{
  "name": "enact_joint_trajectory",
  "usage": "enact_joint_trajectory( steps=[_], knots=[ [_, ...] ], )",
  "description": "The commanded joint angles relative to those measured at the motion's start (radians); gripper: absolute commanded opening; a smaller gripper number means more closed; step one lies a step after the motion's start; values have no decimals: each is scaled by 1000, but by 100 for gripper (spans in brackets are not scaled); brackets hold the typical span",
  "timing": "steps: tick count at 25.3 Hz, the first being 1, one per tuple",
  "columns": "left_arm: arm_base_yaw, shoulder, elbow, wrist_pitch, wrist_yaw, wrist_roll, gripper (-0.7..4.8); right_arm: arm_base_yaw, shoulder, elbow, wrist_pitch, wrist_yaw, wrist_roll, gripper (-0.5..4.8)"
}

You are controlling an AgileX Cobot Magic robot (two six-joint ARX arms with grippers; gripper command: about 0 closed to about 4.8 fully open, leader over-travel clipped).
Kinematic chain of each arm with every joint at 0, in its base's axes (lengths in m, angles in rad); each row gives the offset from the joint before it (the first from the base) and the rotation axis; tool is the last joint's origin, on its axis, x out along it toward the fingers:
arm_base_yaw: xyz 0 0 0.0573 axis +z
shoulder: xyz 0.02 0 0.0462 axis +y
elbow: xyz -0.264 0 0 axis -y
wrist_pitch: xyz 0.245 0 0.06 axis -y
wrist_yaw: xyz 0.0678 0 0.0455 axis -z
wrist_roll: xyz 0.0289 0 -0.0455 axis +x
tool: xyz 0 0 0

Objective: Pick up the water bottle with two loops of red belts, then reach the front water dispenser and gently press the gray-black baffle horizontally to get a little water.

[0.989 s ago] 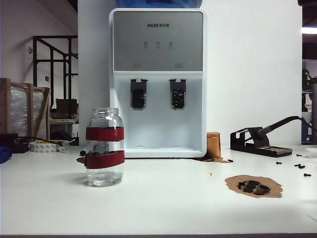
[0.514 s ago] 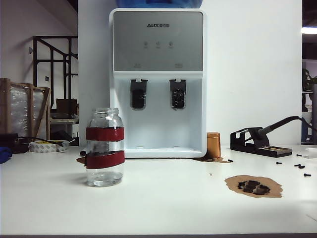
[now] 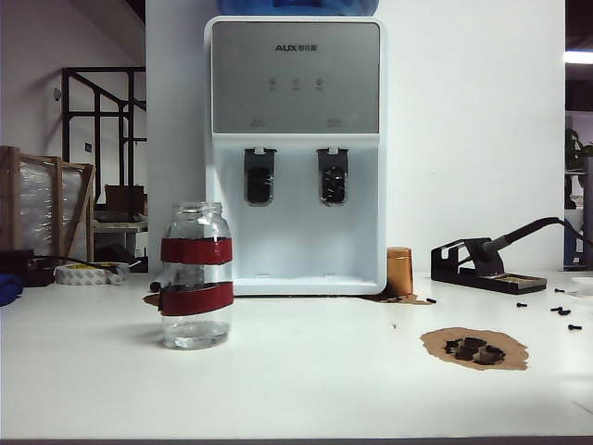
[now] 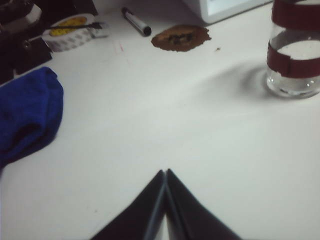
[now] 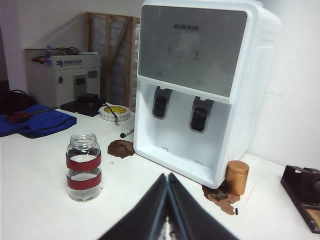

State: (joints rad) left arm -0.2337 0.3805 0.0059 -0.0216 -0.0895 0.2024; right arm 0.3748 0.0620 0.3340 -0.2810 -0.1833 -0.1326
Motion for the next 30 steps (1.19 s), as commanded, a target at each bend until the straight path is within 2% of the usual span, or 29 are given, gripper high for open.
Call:
enact_joint_trajectory(
  steps=[1,10,13,21,30],
  knots=[
    [0,-80,-2,-32,3,3,0,0,3,2,-1,2,5,-1],
    [0,-382,-2,-73,3,3,0,0,3,2,-1,1,5,-1],
    [0,-380,-1,-29,3,3,0,0,1,2,-1,1,5,-1],
    [8,-381,-1,-53,4,3,0,0,-3,3,1,1,5,-1],
    [190,-381,-1,-76,3,3,0,0,-3,3,6,1,5,-1]
  ],
)
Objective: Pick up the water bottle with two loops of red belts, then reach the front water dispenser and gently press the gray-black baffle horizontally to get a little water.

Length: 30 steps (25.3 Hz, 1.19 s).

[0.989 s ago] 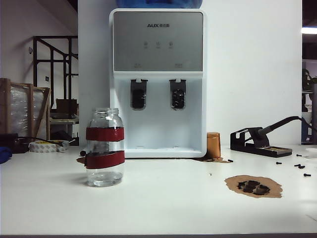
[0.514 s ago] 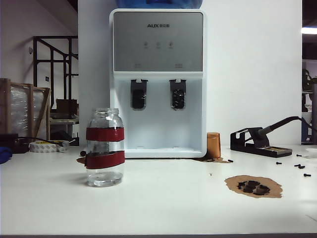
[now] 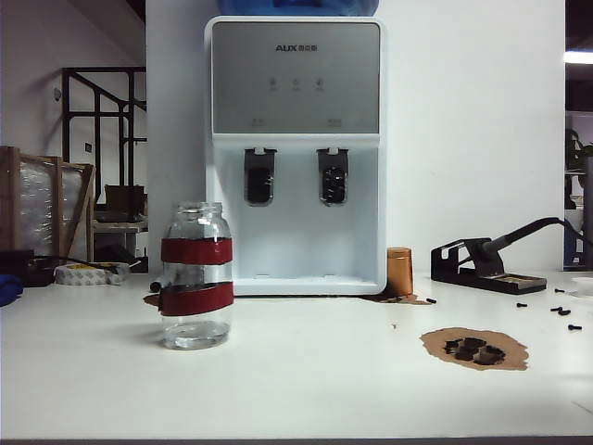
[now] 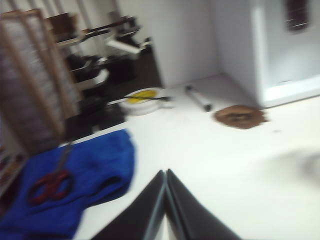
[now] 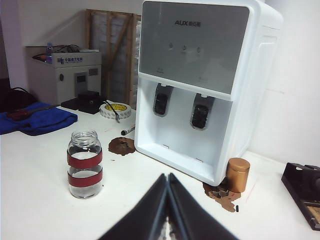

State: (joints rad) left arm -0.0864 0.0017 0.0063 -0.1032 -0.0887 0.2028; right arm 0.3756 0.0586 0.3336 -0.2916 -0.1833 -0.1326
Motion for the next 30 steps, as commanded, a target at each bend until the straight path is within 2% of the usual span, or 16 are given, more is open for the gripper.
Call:
enact_joint_trajectory(
  steps=[1,10,23,30],
  knots=[
    [55,-2,-2,6,2,2,0,-1,0,3,17,1,5,-1],
    [23,-2,-2,5,3,2,0,-1,0,3,18,1,5,-1],
    [24,-2,-2,5,2,2,0,-1,0,3,18,3,5,-1],
    [24,-2,-2,6,2,2,0,-1,-58,3,-14,85,5,-1]
  ],
)
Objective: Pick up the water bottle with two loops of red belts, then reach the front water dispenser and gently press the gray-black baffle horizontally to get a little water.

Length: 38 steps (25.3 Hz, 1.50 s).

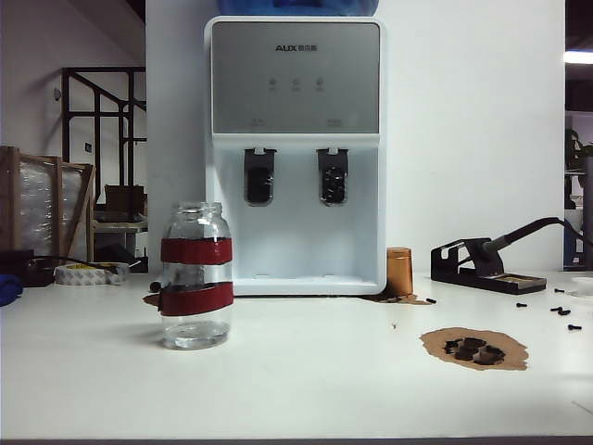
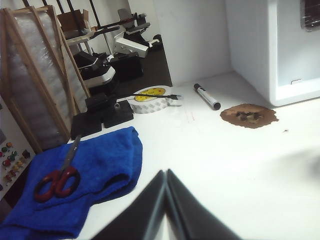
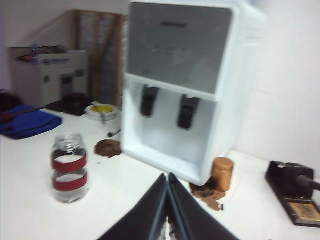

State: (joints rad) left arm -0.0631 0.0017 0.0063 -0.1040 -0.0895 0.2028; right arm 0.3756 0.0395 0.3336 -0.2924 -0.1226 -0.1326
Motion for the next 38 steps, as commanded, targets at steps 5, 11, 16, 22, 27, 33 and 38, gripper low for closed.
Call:
enact_joint_trajectory(
  steps=[5,11,16,22,27,33,38],
  knots=[
    [0,-2,-2,6,3,2,0,-1,-37,7,-31,27,5,-1],
    [0,-2,-2,6,3,2,0,-1,-37,7,-41,29,5,-1],
    [0,-2,-2,6,3,2,0,-1,-37,7,-43,26,5,-1],
    [0,-2,-2,6,3,2,0,-1,-37,7,-51,26,5,-1],
    [0,-2,-2,6,3,2,0,-1,-37,7,-51,26,5,-1],
    [0,-2,-2,6,3,2,0,-1,-37,7,-51,26,5,-1],
    [0,-2,-2,6,3,2,0,-1,-37,7,-51,26,5,-1]
  ],
)
